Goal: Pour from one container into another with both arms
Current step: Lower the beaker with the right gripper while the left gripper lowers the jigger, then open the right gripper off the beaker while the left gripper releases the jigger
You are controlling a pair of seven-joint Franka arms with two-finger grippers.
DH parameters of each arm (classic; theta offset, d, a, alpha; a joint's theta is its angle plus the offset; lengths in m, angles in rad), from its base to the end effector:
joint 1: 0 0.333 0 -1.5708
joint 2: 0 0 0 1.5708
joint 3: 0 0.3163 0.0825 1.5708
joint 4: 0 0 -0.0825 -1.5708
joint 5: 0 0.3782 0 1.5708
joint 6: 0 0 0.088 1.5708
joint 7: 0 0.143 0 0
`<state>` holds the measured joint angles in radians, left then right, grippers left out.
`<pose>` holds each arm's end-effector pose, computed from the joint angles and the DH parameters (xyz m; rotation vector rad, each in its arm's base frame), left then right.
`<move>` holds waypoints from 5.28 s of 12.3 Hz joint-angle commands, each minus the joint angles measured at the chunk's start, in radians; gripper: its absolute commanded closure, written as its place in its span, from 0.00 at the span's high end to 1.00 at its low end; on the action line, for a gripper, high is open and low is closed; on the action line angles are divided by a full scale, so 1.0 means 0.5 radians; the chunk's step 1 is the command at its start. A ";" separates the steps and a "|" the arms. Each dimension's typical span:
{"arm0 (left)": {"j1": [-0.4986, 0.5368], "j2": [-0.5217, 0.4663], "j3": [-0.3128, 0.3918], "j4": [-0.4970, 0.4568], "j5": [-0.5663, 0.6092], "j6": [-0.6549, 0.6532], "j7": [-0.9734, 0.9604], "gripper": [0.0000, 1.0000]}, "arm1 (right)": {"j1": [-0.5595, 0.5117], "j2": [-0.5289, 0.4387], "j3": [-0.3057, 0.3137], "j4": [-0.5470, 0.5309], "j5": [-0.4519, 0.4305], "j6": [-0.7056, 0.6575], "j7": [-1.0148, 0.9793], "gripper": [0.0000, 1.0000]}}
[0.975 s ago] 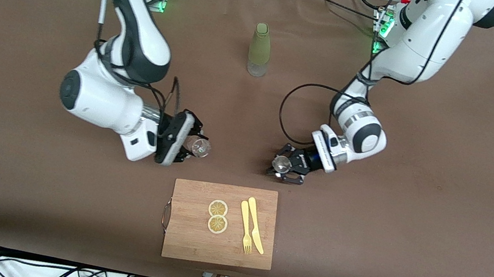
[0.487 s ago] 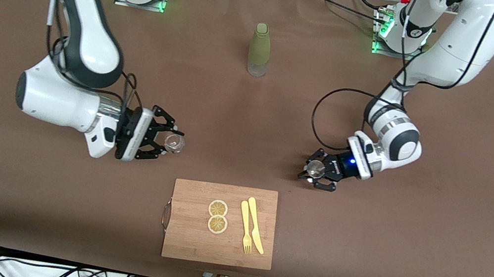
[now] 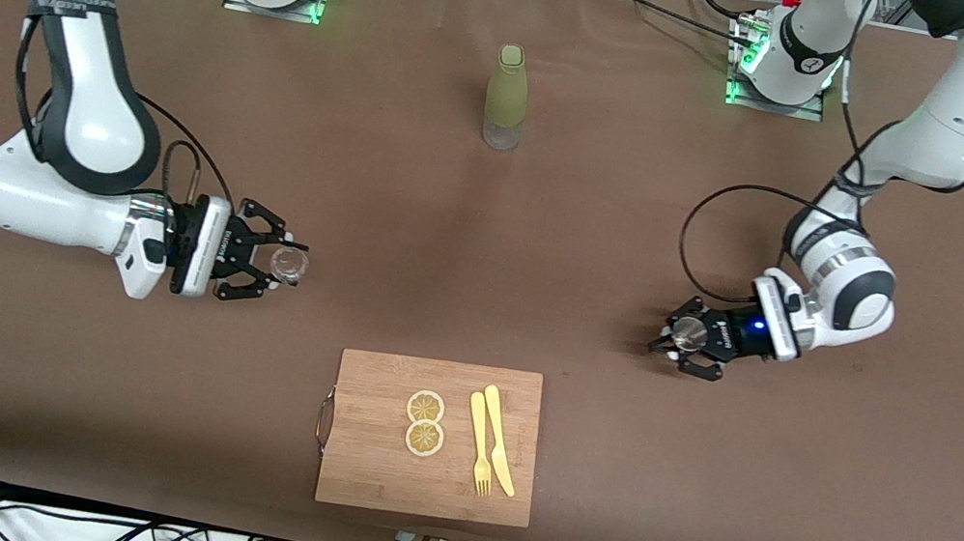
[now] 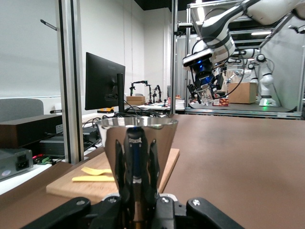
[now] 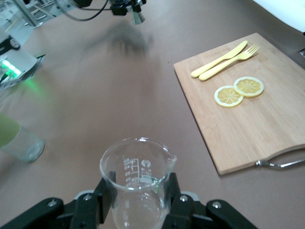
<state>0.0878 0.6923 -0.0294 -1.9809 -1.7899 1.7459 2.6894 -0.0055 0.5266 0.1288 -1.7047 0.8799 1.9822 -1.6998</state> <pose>0.5915 -0.0878 0.1388 1.4890 -1.0546 1.4297 0.6393 0.1464 0.2725 -1.8449 -1.4519 -0.5167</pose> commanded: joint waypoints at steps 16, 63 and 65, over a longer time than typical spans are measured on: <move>0.748 0.253 0.206 0.393 1.098 -0.788 -0.166 0.00 | -0.409 0.339 -0.261 -0.251 0.029 -0.179 -1.457 0.32; 0.748 0.803 0.491 1.013 1.232 -1.123 0.144 1.00 | 0.158 -0.851 -0.255 -0.039 -1.751 -0.641 2.794 1.00; 0.760 0.809 0.504 1.075 1.263 -1.151 0.131 1.00 | 0.213 -0.854 -0.258 0.019 -1.751 -0.724 3.125 1.00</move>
<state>0.4665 1.0811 0.2110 -1.4937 -1.1994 1.2003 2.7142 0.0774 0.1099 -0.0012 -1.7243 0.0235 1.6705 -0.2698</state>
